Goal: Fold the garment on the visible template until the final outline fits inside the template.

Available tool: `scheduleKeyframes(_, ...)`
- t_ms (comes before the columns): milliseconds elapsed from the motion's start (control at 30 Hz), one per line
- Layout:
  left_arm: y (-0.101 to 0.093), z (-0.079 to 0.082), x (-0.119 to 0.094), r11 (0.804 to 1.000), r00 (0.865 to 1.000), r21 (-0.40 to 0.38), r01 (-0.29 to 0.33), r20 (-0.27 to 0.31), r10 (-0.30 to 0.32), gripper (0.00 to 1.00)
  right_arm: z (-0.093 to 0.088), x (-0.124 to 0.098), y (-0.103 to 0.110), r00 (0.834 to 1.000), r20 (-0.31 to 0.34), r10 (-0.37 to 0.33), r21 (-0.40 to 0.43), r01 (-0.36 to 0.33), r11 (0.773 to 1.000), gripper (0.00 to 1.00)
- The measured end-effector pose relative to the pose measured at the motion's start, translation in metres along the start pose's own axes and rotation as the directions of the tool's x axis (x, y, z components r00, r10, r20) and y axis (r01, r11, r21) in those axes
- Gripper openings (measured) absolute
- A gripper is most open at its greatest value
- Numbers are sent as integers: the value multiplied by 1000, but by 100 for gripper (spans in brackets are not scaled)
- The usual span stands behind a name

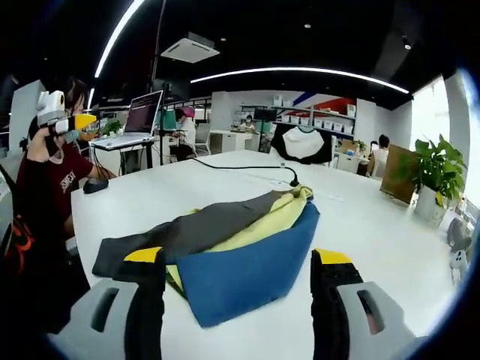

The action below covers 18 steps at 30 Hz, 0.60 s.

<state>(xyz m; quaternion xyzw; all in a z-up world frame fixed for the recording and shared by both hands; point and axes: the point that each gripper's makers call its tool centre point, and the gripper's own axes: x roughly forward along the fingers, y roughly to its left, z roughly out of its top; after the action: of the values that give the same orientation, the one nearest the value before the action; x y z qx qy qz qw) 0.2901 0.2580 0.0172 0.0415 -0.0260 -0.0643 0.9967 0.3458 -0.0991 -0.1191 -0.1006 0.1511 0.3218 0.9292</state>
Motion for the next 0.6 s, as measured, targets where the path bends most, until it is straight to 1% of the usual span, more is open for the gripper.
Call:
scheduleKeyframes(333, -1, -1, 0, 1000, 1000, 2, 1, -4, -1, 100, -6, 9, 14, 999, -19, 41, -10, -42, 999, 75)
scheduleKeyframes(467, -1, -2, 0, 1000, 1000, 2, 2, -6, -2, 100, -7, 12, 19, 998, -20, 52, -22, -52, 998, 71)
scheduleKeyframes(600, -2, -3, 1, 1000, 1000, 3, 5, -9, -5, 100, -12, 19, 26, 996, -39, 80, -18, -81, 997, 71)
